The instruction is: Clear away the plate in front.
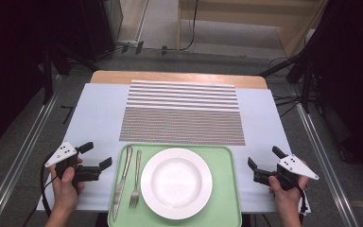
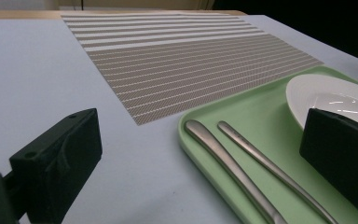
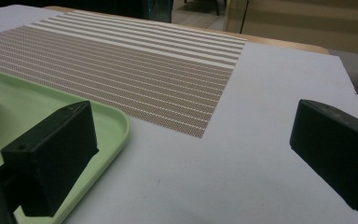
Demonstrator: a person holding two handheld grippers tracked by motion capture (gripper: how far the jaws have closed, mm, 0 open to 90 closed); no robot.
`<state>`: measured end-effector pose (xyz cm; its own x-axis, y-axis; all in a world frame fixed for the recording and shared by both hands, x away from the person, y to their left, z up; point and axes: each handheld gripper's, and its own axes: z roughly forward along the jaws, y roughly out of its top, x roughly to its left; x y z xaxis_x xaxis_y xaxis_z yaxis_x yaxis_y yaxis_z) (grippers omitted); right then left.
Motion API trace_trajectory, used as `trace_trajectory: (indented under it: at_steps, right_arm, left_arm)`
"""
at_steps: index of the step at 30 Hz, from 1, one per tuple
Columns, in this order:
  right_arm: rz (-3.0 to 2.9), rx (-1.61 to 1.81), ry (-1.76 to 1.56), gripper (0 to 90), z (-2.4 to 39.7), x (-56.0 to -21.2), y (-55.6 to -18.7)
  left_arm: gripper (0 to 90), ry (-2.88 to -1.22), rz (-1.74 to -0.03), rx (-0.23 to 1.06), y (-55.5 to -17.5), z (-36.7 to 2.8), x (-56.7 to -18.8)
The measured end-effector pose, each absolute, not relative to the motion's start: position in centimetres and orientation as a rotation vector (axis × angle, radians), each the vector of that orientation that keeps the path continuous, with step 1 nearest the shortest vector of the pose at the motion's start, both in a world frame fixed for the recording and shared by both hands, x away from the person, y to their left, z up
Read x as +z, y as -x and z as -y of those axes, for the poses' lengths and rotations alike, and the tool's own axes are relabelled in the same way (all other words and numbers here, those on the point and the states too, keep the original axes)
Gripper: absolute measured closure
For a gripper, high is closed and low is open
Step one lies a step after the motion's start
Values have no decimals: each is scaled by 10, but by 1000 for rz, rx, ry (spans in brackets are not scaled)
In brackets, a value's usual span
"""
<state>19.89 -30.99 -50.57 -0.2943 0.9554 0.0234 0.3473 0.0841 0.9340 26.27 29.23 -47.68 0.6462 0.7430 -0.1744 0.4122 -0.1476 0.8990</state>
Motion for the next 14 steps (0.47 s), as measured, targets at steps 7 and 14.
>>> trace_trajectory:
  at_steps: [7, 14]
  right_arm:
    - [-1724, 1211, -1295, 0, 310, -506, -200]
    - [-1728, 1205, -1293, 0, 309, -506, -200]
  left_arm:
    - [0, -1797, -943, 411, -260, -301, -479]
    - [0, -1790, -953, 410, -261, -303, -479]
